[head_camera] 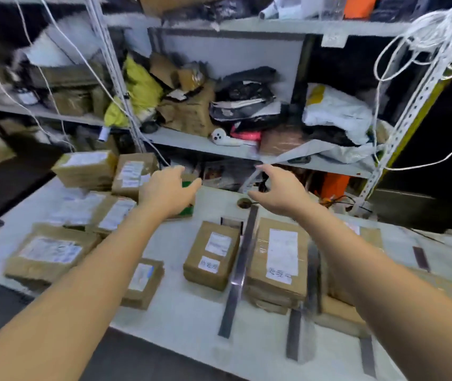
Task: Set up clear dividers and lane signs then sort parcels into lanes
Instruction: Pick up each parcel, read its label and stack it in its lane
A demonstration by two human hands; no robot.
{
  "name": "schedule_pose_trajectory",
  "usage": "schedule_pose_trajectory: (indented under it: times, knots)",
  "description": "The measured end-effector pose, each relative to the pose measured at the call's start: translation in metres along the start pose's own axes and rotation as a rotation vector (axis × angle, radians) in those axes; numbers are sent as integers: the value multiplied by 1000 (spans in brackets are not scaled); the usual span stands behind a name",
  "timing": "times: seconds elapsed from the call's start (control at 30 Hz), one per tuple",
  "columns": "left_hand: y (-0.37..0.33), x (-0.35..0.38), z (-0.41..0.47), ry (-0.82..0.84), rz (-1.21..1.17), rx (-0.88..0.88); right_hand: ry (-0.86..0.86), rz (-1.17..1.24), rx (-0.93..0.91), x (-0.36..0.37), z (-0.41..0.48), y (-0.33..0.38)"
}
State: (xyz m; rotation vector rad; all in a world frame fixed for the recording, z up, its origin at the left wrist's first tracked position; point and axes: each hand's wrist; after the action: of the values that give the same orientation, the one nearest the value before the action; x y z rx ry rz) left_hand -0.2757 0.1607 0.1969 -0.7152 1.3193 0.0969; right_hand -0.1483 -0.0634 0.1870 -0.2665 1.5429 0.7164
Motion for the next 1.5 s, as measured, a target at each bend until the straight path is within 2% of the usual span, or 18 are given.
schedule_pose_trajectory:
  times: [0.33, 0.6, 0.9, 1.07, 1.27, 1.5]
  knots:
    - [202, -41, 52, 97, 121, -154, 98, 7, -23, 75, 79, 147]
    - [294, -11, 83, 160, 68, -320, 239, 80, -75, 161, 139, 203]
    - [342, 54, 106, 305, -30, -388, 421, 277, 16, 263, 167, 241]
    - [353, 70, 123, 240, -138, -381, 552, 426, 139, 295, 163, 254]
    - [368, 77, 128, 214, -209, -360, 545, 777, 348, 308, 154, 272]
    - [372, 63, 117, 184, -303, -273, 499, 903, 428, 293, 144, 287]
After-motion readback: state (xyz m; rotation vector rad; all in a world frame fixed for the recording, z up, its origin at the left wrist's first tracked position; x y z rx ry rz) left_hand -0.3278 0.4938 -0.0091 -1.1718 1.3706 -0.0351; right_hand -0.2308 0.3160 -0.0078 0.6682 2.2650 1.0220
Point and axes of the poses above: each hand's wrist, its own z-axis towards the middle knuckle, its own x-axis out of the palm, y = z × x, and after that the axes turned 10 degrees about -z, right-handed
